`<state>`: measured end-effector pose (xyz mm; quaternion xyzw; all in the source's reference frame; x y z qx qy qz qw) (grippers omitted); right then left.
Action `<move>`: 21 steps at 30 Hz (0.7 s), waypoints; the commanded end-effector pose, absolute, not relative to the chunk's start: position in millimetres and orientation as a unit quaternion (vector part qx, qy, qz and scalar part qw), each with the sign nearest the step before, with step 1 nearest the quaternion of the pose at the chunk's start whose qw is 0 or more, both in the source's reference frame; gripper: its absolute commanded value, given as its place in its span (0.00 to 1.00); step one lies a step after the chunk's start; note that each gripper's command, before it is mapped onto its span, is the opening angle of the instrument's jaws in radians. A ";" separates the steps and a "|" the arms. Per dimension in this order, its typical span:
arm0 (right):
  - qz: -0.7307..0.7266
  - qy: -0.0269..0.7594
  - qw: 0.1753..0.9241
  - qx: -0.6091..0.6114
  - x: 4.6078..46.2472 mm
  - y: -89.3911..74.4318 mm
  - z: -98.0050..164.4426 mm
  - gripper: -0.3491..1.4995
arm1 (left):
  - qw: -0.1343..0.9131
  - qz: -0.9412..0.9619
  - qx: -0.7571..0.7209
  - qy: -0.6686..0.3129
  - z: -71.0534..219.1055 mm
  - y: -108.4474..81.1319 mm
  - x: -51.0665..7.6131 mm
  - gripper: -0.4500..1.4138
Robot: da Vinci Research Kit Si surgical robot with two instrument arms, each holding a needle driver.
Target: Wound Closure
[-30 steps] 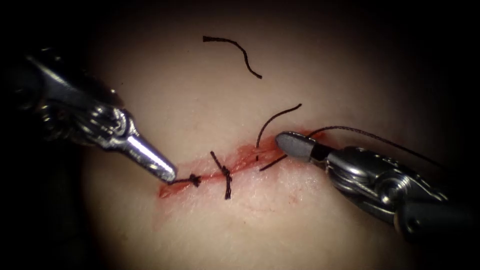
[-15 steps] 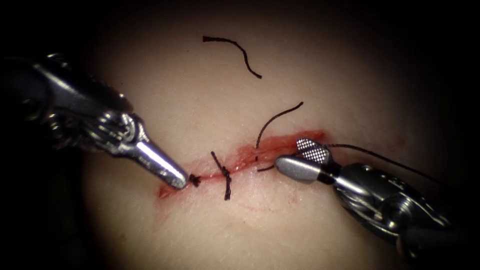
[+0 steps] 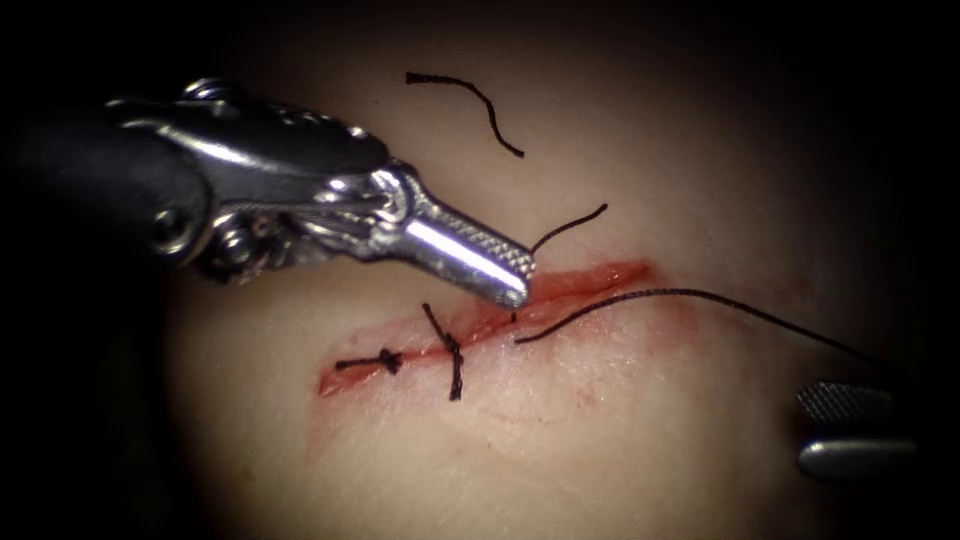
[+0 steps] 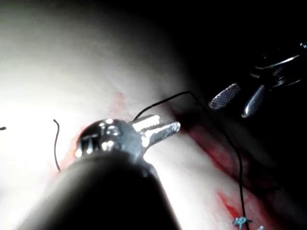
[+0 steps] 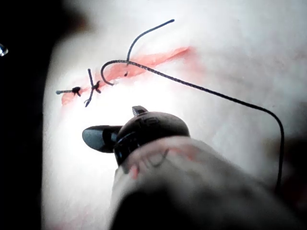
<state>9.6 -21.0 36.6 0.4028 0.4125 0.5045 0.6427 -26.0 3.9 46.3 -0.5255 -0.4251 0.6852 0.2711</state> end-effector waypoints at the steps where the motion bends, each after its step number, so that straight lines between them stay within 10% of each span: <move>1: 0.498 0.413 0.643 0.410 7.9 -20.7 36.6 0.56 | 0.245 0.703 -0.533 -0.403 46.3 3.7 -27.5 0.34; 8: 0.494 0.379 0.648 0.439 0.4 -21.0 36.5 0.34 | 0.055 0.813 -0.516 -0.262 41.6 3.2 -37.3 0.36; 11: 0.499 0.355 0.660 0.435 0.5 -21.9 37.1 0.62 | 0.019 0.856 -0.438 -0.273 41.1 2.0 -41.1 0.25; 12: 0.503 0.350 0.659 0.436 1.1 -22.5 37.2 0.65 | -0.017 0.882 -0.393 -0.259 41.6 1.3 -44.0 0.51; 15: 0.501 0.347 0.657 0.444 1.1 -23.3 36.9 0.71 | -0.076 0.896 -0.371 -0.231 43.0 0.6 -47.3 0.76; 21: 0.491 0.344 0.658 0.456 0.4 -24.2 35.9 0.70 | -0.190 0.905 -0.357 -0.135 47.8 -2.7 -49.7 0.70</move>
